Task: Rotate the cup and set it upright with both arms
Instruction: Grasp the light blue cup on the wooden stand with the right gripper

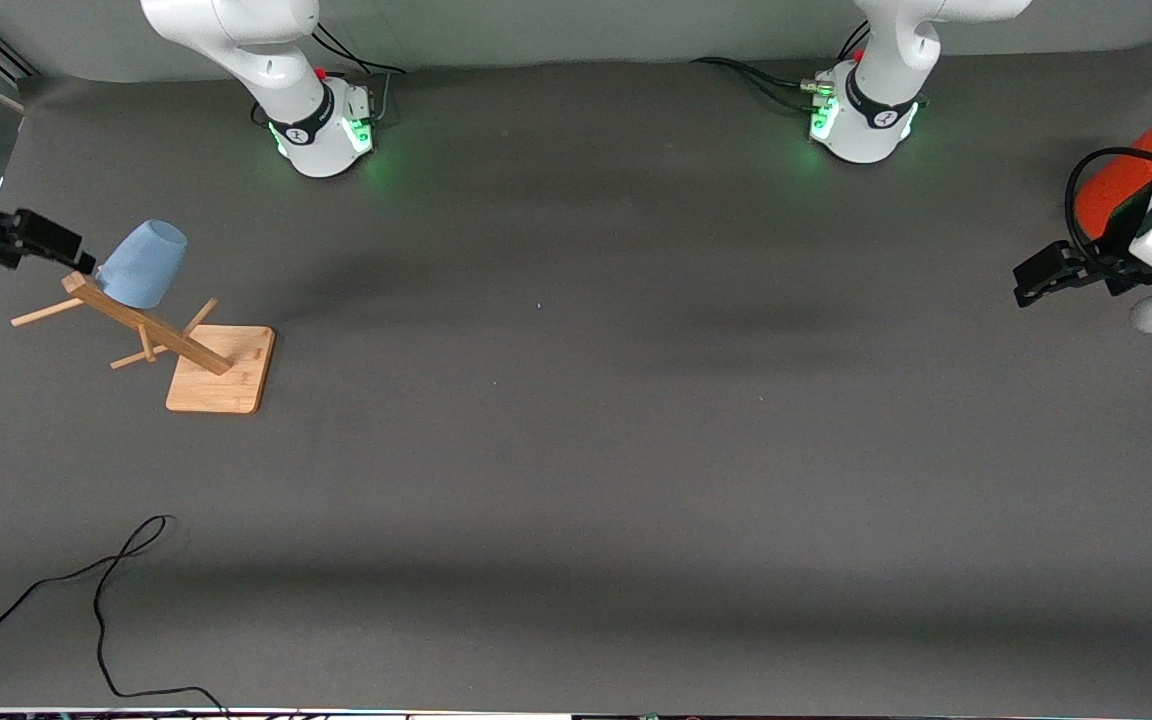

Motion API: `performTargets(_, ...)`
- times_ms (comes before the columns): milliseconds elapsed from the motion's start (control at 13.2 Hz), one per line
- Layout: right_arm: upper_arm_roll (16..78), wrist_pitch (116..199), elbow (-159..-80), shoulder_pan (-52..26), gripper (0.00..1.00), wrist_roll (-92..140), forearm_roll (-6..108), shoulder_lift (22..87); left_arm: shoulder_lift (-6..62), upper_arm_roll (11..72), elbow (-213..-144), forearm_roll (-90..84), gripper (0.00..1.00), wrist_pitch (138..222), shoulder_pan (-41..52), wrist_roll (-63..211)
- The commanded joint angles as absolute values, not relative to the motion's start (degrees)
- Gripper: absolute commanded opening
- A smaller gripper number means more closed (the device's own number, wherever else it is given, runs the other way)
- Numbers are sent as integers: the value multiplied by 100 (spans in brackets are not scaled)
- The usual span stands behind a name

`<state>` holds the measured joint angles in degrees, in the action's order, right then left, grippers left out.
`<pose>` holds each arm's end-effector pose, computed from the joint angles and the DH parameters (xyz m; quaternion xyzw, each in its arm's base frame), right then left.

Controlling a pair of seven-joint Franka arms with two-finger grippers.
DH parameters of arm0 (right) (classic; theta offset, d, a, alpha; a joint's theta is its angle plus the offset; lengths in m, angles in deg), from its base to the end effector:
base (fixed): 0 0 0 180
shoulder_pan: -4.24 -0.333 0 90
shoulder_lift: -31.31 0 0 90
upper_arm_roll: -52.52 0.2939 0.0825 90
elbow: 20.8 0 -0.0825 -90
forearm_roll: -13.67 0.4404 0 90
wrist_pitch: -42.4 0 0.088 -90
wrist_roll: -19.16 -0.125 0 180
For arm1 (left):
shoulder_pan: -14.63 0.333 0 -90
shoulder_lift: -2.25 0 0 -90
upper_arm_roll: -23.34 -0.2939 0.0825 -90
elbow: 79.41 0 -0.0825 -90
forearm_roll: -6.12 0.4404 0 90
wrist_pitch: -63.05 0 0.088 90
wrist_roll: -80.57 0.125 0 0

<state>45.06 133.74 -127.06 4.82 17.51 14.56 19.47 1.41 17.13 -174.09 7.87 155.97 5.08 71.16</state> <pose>0.5417 -0.0791 0.5554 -0.9959 0.0831 0.0265 0.0225 0.6083 -0.0315 0.5545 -0.9985 -0.0520 0.0064 0.0153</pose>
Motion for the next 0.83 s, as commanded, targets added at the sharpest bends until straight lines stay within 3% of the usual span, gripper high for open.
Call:
performTargets(0, 4365, 13513, -13365, 486, 100, 1575, 1358, 1417, 181, 1710, -17284, 849, 100, 15472, 514, 7204)
performTargets(454, 4250, 13425, -13436, 451, 100, -1938, 1358, 1399, 181, 1710, -17284, 849, 100, 15472, 514, 7213)
performTargets(757, 4259, 13722, -13794, 433, 100, -2162, 1358, 1399, 181, 1710, -17284, 849, 100, 15472, 514, 7213)
